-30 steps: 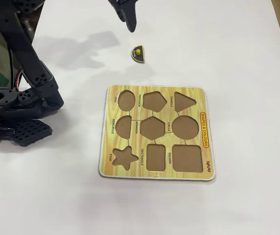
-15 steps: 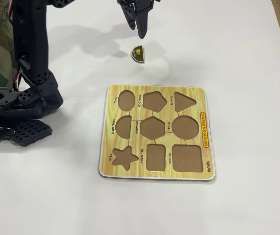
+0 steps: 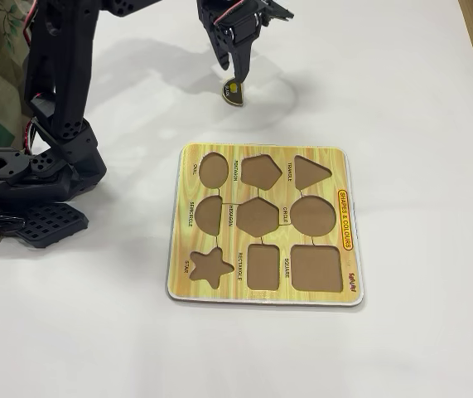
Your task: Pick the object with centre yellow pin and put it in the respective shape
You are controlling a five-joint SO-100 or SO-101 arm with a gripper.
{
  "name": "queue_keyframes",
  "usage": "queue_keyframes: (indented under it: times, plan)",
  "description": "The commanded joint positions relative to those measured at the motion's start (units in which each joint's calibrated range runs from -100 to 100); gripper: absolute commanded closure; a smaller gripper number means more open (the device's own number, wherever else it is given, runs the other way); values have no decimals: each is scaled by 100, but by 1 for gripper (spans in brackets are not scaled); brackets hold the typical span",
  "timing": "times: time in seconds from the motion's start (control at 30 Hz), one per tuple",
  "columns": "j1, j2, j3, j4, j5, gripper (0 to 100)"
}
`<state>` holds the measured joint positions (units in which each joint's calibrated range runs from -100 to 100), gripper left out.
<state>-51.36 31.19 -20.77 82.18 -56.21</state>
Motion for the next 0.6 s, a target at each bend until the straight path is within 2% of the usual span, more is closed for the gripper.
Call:
queue_keyframes:
  times: [0.0, 0.57]
  plan:
    - [-108, 3, -288, -67, 4, 86]
    - [-40, 212, -189, -180, 30, 86]
